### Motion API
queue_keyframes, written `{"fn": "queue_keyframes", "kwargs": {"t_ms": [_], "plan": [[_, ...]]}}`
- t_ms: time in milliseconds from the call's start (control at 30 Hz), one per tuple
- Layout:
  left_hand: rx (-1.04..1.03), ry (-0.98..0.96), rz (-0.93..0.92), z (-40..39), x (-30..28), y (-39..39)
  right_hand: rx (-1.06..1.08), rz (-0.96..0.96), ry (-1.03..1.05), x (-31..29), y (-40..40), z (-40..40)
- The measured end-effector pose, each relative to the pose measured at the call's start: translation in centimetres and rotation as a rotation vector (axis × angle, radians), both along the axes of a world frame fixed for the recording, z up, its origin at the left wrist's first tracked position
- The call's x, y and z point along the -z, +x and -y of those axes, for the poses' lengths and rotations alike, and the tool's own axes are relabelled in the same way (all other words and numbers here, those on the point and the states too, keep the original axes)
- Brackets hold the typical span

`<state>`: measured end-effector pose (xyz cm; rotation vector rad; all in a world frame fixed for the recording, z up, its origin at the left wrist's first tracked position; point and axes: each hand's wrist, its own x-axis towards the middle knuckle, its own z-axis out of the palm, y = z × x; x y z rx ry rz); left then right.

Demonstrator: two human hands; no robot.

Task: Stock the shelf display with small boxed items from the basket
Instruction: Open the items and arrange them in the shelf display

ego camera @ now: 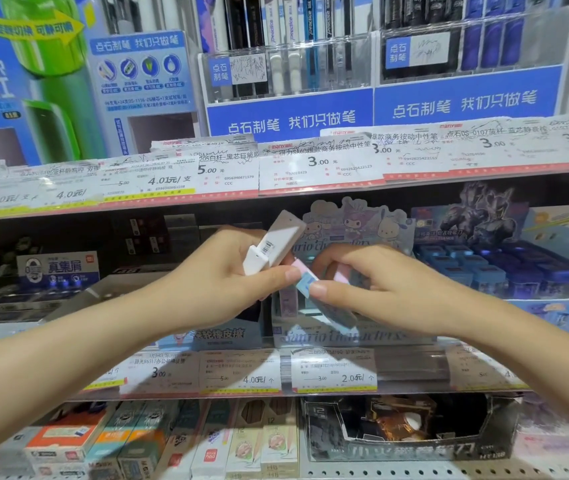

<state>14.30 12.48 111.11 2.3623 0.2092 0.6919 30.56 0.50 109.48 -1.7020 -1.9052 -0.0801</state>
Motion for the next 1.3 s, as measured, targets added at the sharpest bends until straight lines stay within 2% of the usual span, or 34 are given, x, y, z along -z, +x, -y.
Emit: {"fn": "queue_keyframes", "kwargs": {"t_ms": [33, 200, 300, 400, 500, 600, 767, 1300], "plan": [[0.0, 0.022, -0.018, 0.1, -0.2, 0.0, 0.02, 0.032, 0.001, -0.3, 0.1, 0.2], [-0.001, 0.105, -0.052, 0.6, -0.7, 0.3, -0.127, -0.102, 0.013, -1.1, -0.2, 0.1], [-0.133, 0.222, -0.064, 0.1, -0.6, 0.2, -0.117, -0.08, 0.052, -1.1, 0.1, 0.0], [-0.241, 0.414, -0.062, -0.8, -0.4, -0.4, -0.032, -0.152, 0.167, -0.6, 0.9, -0.4], [-0.214, 0.587, -0.138, -1.5, -0.2, -1.0, 0.02, -0.202, 0.272, 0.3, 1.1, -1.1], [-0.134, 0.665, -0.244, -1.9, 0.1, -1.3, 0.031, -0.207, 0.274, 1.1, 0.9, -1.7], [-0.069, 0.662, -0.328, -2.5, 0.5, -1.5, 0.003, -0.168, 0.265, 2.0, 0.6, -2.4], [0.033, 0.607, -0.256, -2.7, 0.5, -1.4, -0.042, -0.106, 0.235, 2.3, 0.5, -1.1]]}}
